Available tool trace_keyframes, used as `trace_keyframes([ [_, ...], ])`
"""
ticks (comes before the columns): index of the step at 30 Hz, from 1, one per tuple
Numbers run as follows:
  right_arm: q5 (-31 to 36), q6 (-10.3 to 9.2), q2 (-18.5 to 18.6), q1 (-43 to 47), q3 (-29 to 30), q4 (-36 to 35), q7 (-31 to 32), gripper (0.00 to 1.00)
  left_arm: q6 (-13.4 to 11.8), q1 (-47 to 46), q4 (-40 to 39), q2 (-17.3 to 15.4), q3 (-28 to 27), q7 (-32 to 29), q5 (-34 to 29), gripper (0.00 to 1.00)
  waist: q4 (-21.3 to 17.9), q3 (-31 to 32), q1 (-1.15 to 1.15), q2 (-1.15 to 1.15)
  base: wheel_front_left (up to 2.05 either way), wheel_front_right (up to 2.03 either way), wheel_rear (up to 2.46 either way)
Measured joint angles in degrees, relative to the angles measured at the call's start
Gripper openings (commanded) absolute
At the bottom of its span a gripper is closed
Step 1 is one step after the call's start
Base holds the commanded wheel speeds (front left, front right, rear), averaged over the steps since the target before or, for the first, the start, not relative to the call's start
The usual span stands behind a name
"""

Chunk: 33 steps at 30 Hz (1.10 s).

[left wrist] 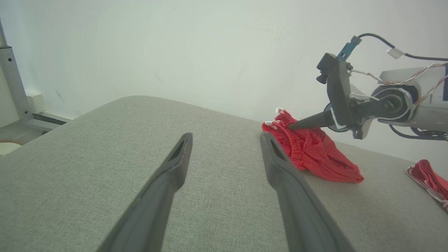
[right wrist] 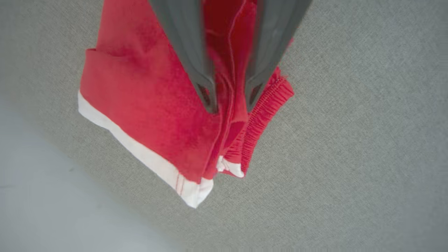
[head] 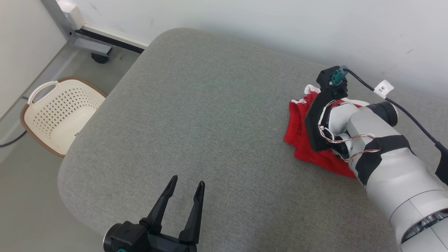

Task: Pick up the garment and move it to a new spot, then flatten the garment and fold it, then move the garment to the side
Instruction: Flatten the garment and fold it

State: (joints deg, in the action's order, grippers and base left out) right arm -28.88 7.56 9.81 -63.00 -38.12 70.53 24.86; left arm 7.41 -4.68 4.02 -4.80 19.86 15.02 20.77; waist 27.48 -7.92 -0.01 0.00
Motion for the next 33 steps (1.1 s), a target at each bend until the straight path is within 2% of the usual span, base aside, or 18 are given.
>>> trace_keyframes([
  [5, -1.4, 0.0, 0.6, 0.3, 2.0, -1.1, -3.9, 1.0, -0.3, 0.1, 0.2, -0.2, -0.8, 0.0, 0.0, 1.0, 0.0, 0.8, 0.0, 0.0, 0.0, 0.0, 0.0],
  [15, 2.5, 0.0, 8.0, 3.0, 2.6, -1.0, -14.5, 1.0, -0.5, 0.8, -1.4, -0.4, -1.3, 0.0, -0.2, 1.0, -3.9, 2.1, 0.0, 0.0, 0.0, 0.0, 0.0],
  [16, 3.3, 0.0, 8.5, 4.0, 2.5, -0.6, -15.5, 0.84, -0.5, 0.8, -1.4, -0.3, -1.2, 0.0, -0.2, 1.0, -4.2, 2.1, 0.01, 0.0, 0.0, 0.0, 0.0],
  [18, 4.7, 0.0, 8.7, 6.1, 2.1, -0.2, -18.1, 0.0, -0.5, 0.7, -1.5, 0.0, -1.1, 0.0, -0.2, 1.0, -4.8, 1.9, 0.0, 0.0, 0.0, 0.0, 0.0],
  [21, 5.9, 0.0, 6.7, 8.9, 0.7, -0.1, -19.4, 0.0, -0.4, 0.4, -1.6, 0.3, -1.1, 0.0, -0.2, 1.0, -5.0, 1.2, 0.01, 0.0, 0.0, 0.0, 0.0],
  [24, 6.8, 0.0, 2.9, 11.4, -0.9, -1.5, -21.0, 0.0, -0.4, -0.1, -1.4, 0.5, -1.4, 0.0, -0.2, 1.0, -5.2, 0.8, 0.01, 0.0, 0.0, 0.0, 0.0],
  [33, 7.2, 0.0, -1.9, 14.6, -5.6, -6.3, -20.7, 0.0, -0.4, -0.1, -0.9, 0.7, -2.1, 0.0, -0.6, 1.0, -5.6, 1.8, 0.0, 0.0, 0.0, 0.0, 0.0],
])
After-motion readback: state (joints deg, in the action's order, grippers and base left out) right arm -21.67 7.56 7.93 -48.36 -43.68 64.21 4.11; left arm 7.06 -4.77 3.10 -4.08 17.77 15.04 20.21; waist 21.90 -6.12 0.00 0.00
